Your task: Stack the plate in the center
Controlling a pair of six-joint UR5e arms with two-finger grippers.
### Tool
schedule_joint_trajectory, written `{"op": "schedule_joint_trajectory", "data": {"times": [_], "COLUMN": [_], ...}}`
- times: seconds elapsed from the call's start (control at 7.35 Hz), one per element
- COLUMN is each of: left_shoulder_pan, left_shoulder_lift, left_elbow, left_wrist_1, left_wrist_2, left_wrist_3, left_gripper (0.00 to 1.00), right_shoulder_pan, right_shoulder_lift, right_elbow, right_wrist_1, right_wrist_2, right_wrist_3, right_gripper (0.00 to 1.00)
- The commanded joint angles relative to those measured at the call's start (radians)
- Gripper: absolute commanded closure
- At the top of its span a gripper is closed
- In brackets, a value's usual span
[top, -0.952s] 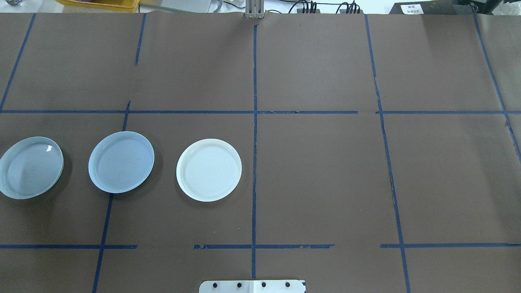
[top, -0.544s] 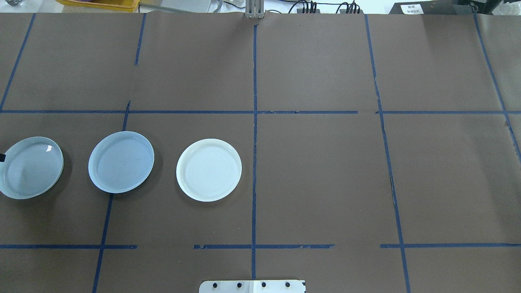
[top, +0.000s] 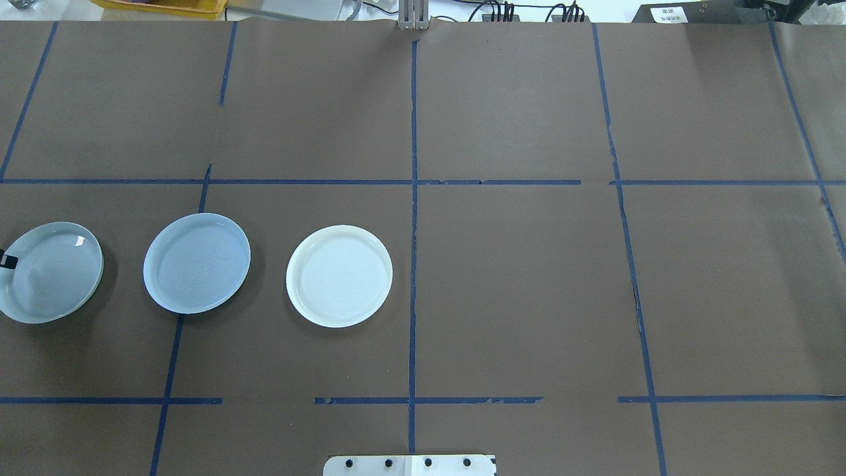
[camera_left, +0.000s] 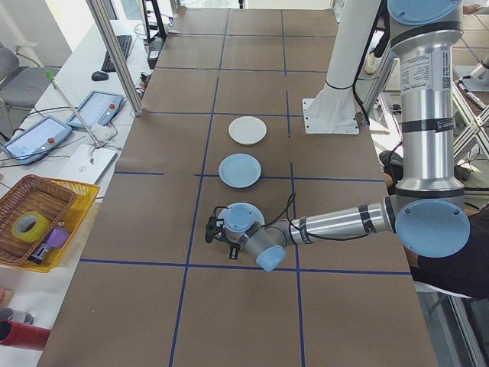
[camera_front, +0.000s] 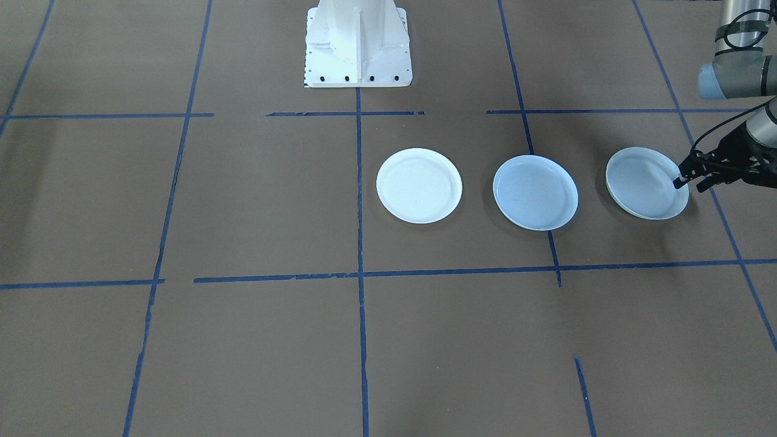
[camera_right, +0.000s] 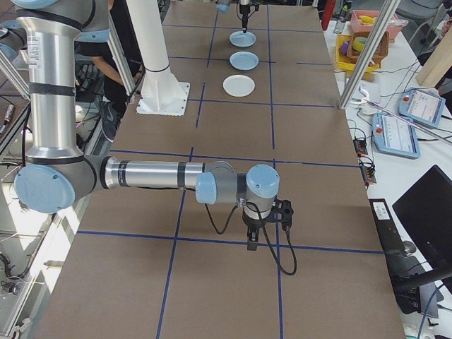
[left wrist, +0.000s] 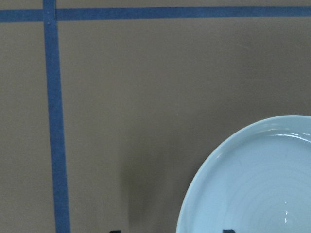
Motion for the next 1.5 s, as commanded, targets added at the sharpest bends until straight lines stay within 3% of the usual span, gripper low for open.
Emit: {"op": "schedule_joint_trajectory", "data": {"times": [0.0, 0.14, 0.54, 1.22, 1.36], "left_shoulder_pan": [0.004, 0.006, 0.009, 0.009, 0.007], "left_shoulder_lift": [-0.002, -0.003, -0.003, -0.002, 0.000], "left_elbow": [-0.001, -0.001, -0.001, 0.000, 0.005], "left_wrist_1": [0.000, 0.000, 0.000, -0.017, -0.038], "left_wrist_2": [-0.001, -0.001, -0.001, -0.001, -0.007], "left_wrist_3": [0.000, 0.000, 0.002, 0.016, 0.014], "left_gripper": [0.43, 0.45, 0.63, 0.99, 1.00], "right_shoulder_pan": [0.000, 0.000, 0.000, 0.000, 0.000], "right_shoulder_lift": [0.000, 0.000, 0.000, 0.000, 0.000], "right_elbow": [0.000, 0.000, 0.000, 0.000, 0.000], "right_wrist_1": [0.000, 0.000, 0.000, 0.000, 0.000], "right_wrist_2": [-0.001, 0.001, 0.001, 0.001, -0.001], "right_wrist_3": [0.001, 0.001, 0.001, 0.001, 0.001], "right_gripper": [0.00, 0.00, 0.00, 0.00, 0.00]}}
